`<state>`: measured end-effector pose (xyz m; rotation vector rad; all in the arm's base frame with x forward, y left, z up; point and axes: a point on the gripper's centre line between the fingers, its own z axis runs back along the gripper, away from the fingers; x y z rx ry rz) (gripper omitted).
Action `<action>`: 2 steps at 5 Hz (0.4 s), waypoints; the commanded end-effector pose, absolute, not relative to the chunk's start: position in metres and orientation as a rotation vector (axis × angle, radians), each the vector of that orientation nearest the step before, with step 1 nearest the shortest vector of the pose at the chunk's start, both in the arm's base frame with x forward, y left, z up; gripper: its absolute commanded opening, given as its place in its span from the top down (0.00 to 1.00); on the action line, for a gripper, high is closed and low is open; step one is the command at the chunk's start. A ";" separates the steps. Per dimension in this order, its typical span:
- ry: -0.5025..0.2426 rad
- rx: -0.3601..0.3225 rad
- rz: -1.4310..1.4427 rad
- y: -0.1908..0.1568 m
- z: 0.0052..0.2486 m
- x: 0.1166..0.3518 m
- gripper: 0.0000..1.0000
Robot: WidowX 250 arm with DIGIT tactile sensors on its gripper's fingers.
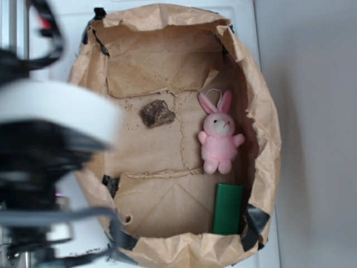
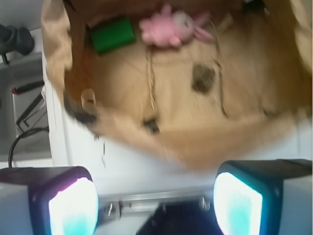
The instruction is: Grab the rock.
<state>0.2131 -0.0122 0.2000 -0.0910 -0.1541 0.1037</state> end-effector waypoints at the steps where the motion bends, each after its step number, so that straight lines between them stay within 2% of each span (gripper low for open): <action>1: -0.283 -0.067 0.158 0.019 0.172 0.286 0.00; 2: -0.305 -0.071 0.173 0.036 0.161 0.300 0.00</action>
